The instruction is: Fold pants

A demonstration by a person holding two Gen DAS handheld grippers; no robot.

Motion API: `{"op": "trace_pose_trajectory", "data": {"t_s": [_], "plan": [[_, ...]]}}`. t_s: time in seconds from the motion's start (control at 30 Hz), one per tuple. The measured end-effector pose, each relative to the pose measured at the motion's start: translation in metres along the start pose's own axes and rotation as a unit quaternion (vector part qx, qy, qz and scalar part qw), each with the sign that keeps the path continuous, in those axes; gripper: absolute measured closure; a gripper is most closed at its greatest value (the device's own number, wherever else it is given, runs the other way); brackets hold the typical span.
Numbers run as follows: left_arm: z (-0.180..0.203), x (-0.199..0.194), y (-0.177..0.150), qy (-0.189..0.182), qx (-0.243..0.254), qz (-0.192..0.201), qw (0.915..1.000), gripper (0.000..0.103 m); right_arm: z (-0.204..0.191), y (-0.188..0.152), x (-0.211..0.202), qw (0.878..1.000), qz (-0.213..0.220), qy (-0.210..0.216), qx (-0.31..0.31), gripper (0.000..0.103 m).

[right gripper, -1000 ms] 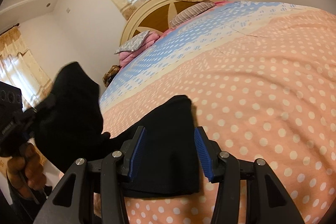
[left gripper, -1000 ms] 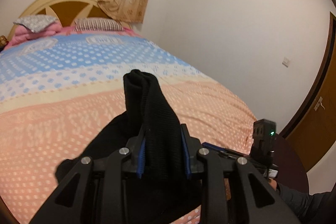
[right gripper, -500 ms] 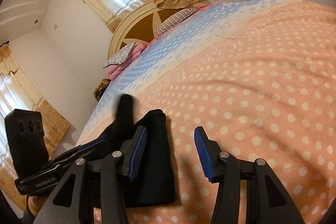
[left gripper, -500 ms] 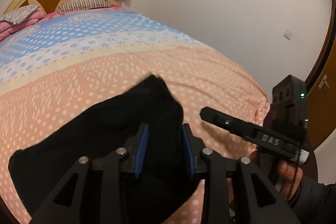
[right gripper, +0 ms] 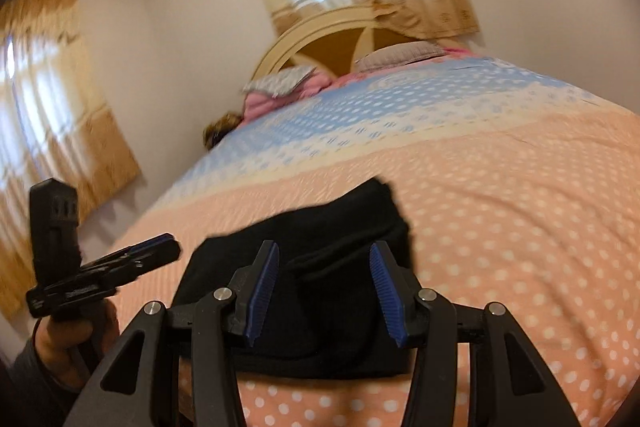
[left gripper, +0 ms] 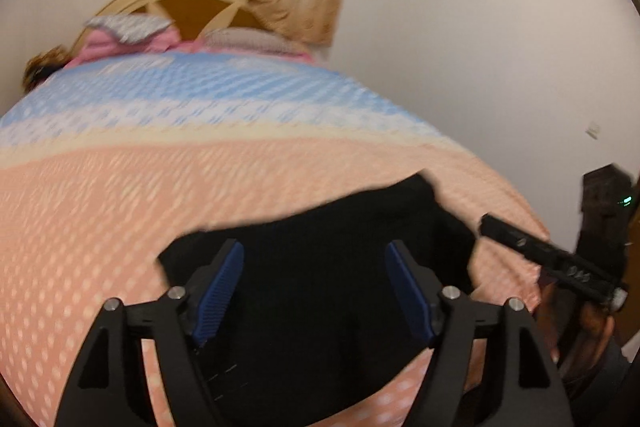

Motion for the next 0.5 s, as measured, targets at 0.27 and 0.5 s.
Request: {"op": "trace_pose_trajectory", "data": {"t_s": [0.27,0.5], "plan": [[-0.022,0.02,-0.046,0.027,-0.006,-0.06,0.9978,0.027,0.041,-0.015,0.012,0.994,-0.075,-0.055,0.055,0.078],[-0.02,0.007,-0.047,0.023,-0.011,-0.051,0.9984,0.027,0.073,-0.029,0.006,0.985,-0.113,-0.114,0.065,0.077]]}}
Point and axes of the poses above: each gripper's, at about its wrist camera, not at the fingertips, and x roughly the way its jaws point, z to its right, y to its top, the point moved 1 cm from there along x, roughly the way its jaws point, and after that the axes turned 10 degrees about z, right-handed, at the moved point
